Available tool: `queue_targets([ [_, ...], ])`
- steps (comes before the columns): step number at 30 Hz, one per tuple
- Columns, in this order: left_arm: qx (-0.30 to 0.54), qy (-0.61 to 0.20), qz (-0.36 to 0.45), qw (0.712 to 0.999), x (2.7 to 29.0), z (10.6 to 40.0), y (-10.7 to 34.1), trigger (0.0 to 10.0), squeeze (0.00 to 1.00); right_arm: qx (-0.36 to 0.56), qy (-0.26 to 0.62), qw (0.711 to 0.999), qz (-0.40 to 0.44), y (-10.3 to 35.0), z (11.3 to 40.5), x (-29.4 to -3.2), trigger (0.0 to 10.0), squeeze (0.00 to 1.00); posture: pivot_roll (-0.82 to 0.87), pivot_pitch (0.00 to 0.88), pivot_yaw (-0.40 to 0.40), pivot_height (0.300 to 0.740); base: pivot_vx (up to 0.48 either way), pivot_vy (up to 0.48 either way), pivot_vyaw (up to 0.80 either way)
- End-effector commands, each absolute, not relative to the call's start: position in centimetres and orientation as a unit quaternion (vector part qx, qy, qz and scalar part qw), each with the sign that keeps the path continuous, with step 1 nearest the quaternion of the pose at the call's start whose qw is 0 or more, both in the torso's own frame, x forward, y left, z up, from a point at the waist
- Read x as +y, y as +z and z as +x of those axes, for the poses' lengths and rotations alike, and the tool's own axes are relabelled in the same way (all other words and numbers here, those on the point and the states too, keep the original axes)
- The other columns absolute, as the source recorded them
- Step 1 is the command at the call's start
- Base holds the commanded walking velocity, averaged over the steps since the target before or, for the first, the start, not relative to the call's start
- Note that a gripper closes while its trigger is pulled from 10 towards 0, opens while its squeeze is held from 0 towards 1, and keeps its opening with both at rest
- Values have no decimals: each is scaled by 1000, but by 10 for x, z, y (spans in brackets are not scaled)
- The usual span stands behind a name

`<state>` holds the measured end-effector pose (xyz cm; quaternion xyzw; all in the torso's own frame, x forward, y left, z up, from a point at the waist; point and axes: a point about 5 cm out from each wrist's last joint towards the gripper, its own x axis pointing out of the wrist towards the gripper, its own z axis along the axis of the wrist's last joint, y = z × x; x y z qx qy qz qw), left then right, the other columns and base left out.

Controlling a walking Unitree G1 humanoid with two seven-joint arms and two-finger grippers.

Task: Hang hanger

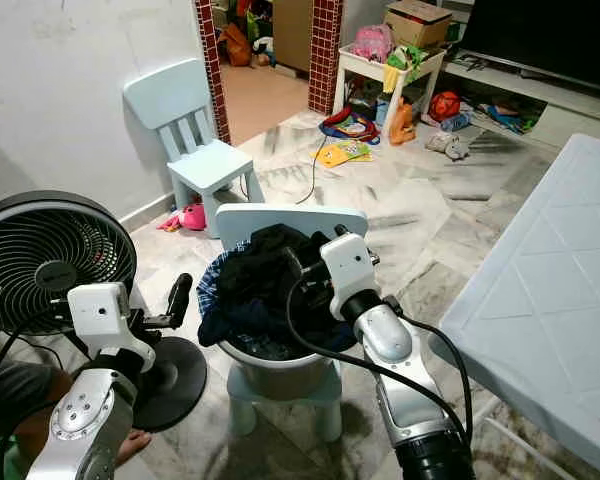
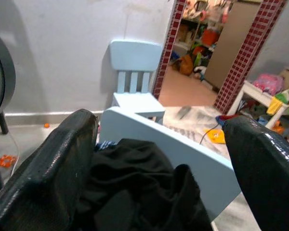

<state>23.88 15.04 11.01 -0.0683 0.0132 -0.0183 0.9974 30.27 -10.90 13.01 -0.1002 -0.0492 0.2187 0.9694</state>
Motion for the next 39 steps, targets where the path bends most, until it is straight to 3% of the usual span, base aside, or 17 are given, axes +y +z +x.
queue_targets([
  [1,4,-29,-70,997,146,240,114,10000,0,-55,213,970,-106,132,304,-113,10000,0,-17,0,2,740,262,0,0],
  [39,10,-29,-77,997,142,241,111,10000,0,-49,212,970,-109,131,305,-116,10000,0,-28,0,-5,740,295,0,0],
])
